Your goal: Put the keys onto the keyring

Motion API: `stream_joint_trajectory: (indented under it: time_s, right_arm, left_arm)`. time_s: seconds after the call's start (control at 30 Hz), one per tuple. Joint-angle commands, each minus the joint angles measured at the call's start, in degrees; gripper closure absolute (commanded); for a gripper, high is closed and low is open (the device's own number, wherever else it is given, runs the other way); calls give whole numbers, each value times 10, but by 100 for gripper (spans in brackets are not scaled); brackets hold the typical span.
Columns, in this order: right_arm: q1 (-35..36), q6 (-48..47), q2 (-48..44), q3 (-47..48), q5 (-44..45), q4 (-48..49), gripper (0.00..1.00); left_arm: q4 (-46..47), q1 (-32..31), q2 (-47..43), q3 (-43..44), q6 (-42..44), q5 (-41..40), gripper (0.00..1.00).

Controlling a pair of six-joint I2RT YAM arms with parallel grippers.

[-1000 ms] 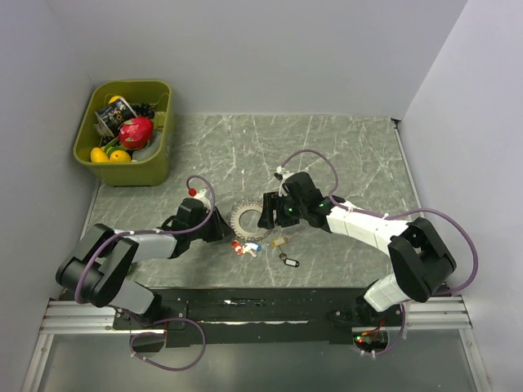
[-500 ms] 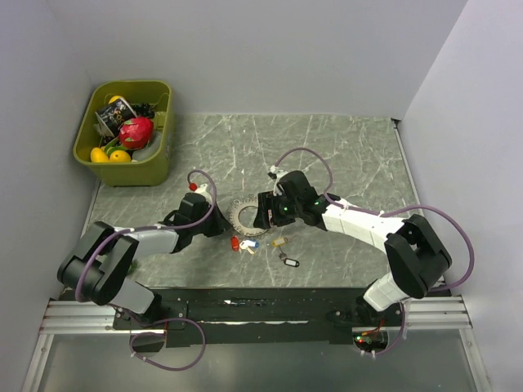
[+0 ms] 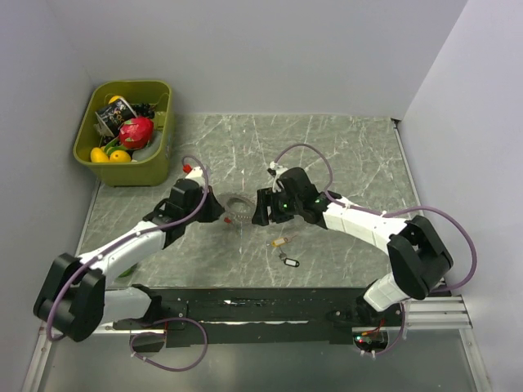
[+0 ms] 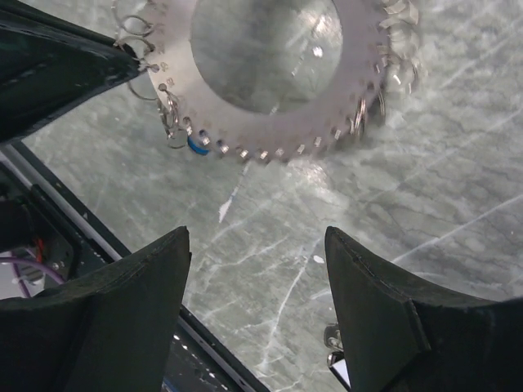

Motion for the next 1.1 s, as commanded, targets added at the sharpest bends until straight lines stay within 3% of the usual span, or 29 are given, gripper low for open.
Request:
stream_joint_trajectory:
  time_s: [0.0,0.47,0.77,1.07]
  right_arm:
    - [3,-11,-37,30,-7,9,26]
    - [3,-42,-121,39,5,9,25]
    - [2,-80,-168,48,1,17,22]
    - [1,-140,-227,36,-89,76,22]
  left_arm:
    - [-49,-2,-55,47,49,-10,99]
    - [-36,-2,-153,82,147,60,99]
    - [19,-2,-219,51,218,173,99]
    - [52,-2,-266,32,250,264,99]
